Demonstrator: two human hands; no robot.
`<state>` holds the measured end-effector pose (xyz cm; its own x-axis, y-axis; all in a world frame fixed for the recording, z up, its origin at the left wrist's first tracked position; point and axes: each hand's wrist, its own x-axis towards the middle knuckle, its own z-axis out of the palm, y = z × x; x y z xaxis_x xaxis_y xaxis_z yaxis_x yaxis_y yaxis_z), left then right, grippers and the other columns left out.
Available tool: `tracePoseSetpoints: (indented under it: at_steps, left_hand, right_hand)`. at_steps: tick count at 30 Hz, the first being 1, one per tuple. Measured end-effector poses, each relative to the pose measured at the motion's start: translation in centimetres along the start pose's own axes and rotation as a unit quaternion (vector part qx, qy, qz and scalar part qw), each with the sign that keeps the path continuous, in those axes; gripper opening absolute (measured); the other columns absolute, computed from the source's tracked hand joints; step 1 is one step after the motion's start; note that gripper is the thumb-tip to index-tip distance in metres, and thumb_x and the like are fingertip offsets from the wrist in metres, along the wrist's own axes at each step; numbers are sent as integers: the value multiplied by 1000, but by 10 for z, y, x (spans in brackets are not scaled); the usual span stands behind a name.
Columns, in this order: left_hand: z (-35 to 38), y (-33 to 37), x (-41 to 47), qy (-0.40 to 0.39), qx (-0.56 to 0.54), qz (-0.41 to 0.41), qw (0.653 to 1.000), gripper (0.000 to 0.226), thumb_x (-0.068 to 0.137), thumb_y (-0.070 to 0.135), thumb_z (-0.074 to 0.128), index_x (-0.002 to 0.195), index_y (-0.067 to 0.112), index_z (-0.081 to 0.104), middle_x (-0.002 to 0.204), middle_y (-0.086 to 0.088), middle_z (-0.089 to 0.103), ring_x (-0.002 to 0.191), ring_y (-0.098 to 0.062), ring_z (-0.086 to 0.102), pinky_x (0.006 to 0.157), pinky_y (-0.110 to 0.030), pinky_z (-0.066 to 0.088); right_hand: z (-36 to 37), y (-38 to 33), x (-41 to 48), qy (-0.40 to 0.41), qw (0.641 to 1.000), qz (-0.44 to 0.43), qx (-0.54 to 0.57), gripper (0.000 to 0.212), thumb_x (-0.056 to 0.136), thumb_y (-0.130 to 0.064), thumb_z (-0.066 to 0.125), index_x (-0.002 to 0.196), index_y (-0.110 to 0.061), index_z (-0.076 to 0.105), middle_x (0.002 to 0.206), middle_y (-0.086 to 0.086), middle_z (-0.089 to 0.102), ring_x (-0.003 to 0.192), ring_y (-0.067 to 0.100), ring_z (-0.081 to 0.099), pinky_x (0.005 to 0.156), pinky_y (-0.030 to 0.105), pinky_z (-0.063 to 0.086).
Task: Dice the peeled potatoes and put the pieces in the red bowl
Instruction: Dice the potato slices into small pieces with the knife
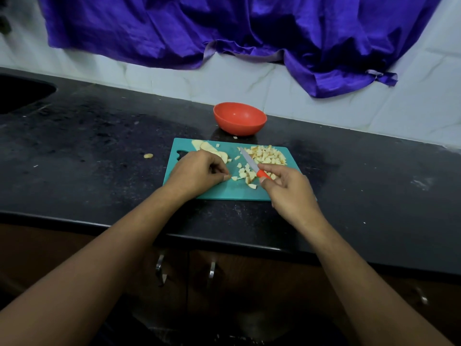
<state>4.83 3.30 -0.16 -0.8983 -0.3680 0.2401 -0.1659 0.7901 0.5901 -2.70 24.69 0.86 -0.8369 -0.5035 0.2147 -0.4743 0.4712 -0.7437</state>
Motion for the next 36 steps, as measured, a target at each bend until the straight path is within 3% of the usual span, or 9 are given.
tracePoseSetpoints:
  at_steps: [5,10,14,21,23,29,32,36]
  left_hand:
    - [13,10,6,34,-43,12,998,15,89,23,77,97,35,76,87,19,69,74,3,60,75,-27,53]
    - [20,34,23,-20,21,72,997,22,89,37,75,111,32,76,98,14,69,89,-6,62,82,-33,53]
    - [22,52,39,-69,117,39,990,25,82,54,75,97,34,75,97,15,68,93,-11,63,80,-36,55]
    - [18,67,51,-128,162,2,978,10,83,36,79,86,30,71,91,13,67,91,-11,63,82,-39,56]
    - [16,66,49,-115,184,30,976,6,86,32,75,84,28,71,89,12,68,90,-13,64,80,-40,58]
    - [19,60,43,-40,243,109,963,16,95,33,63,80,27,64,88,5,66,82,-20,61,67,-36,49]
    - [21,58,43,-47,222,98,969,8,90,30,66,85,28,70,91,10,67,85,-15,63,68,-35,53]
    - [9,52,42,-16,43,40,998,4,91,33,73,89,30,74,94,16,69,86,-6,65,77,-35,55]
  right_hand:
    - [-3,22,-3,43,997,-4,69,38,101,-19,63,137,-30,65,62,-22,55,51,2,49,54,25,41]
    - [-3,25,-7,58,989,-3,138,38,102,-14,61,138,-27,64,56,-18,57,51,7,46,53,26,42]
    - [-5,27,-5,64,981,7,182,38,102,-11,60,137,-24,64,50,-14,56,46,8,43,49,23,41]
    - [-5,29,-4,61,980,7,191,38,103,-12,59,138,-24,63,49,-14,56,46,9,44,53,25,43]
    - [-4,30,-4,59,980,7,191,38,103,-14,60,138,-25,63,49,-12,54,48,14,43,55,30,43]
    - [-6,29,-4,55,980,12,191,38,103,-14,59,139,-26,62,50,-15,57,47,6,45,53,23,45]
    - [-6,28,-5,56,980,14,190,38,103,-14,59,140,-24,62,50,-16,58,46,5,45,53,23,45]
    - [-6,27,-6,57,981,14,186,38,103,-14,59,140,-24,62,52,-18,59,46,3,46,52,23,44]
